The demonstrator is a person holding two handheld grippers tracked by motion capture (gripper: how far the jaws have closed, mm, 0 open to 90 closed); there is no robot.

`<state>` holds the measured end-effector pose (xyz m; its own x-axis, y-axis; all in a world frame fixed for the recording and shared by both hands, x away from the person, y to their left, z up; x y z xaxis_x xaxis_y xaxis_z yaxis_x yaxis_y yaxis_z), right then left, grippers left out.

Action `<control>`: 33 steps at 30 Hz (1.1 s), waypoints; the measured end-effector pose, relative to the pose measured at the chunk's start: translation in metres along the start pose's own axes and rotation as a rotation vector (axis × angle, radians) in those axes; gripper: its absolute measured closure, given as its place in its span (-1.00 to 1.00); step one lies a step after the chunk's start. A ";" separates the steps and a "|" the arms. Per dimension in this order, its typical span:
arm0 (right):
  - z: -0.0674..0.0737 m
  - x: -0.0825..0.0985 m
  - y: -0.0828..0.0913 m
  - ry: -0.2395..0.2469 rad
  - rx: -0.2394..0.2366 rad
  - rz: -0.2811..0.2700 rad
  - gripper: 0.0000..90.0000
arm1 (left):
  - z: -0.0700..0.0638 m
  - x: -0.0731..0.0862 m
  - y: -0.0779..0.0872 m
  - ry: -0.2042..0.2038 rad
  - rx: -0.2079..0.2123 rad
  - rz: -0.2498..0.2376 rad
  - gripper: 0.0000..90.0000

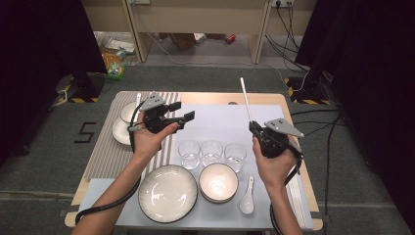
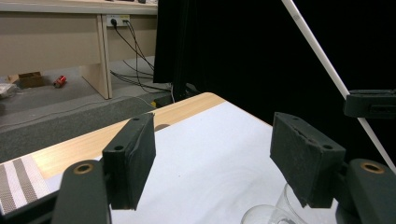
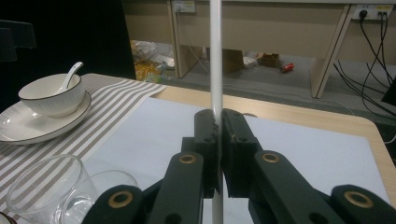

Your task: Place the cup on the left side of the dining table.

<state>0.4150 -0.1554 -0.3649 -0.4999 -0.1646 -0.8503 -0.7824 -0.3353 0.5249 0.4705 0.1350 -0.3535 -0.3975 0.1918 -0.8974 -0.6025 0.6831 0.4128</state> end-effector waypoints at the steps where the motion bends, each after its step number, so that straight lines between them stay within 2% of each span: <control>1: 0.000 0.000 0.000 0.002 -0.001 0.001 0.91 | 0.000 0.000 0.000 -0.001 0.000 0.001 -0.32; 4: 0.003 -0.001 -0.002 -0.009 -0.010 0.001 0.91 | 0.000 -0.002 0.000 0.000 0.001 -0.002 -0.32; 6: 0.003 -0.001 -0.003 0.005 -0.006 -0.003 0.91 | 0.000 -0.002 0.000 0.001 0.002 -0.001 -0.32; 12: 0.007 -0.001 -0.005 0.001 -0.012 0.003 0.91 | 0.000 -0.003 -0.001 0.005 0.005 -0.001 -0.32; 24: 0.013 -0.005 -0.007 0.030 -0.019 -0.006 0.91 | -0.001 -0.005 -0.003 0.007 0.015 -0.004 -0.33; 27: 0.016 -0.005 -0.008 0.022 -0.026 -0.001 0.91 | -0.001 -0.006 -0.003 0.005 0.015 -0.003 -0.33; 33: 0.018 -0.007 -0.010 0.034 -0.028 -0.010 0.91 | -0.005 -0.010 -0.004 -0.004 0.020 -0.006 -0.33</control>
<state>0.4191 -0.1340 -0.3635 -0.4789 -0.1924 -0.8565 -0.7765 -0.3624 0.5155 0.4736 0.1262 -0.3451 -0.3905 0.1904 -0.9007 -0.5913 0.6980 0.4039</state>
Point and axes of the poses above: each handheld gripper's, and its own axes: y roughly backward along the jaws, x roughly out of its underside, z roughly to its left, the point moved 4 cm from there along -y, roughly forward along the jaws, and after that the axes turned 11 degrees about z, right-handed, at the moved point
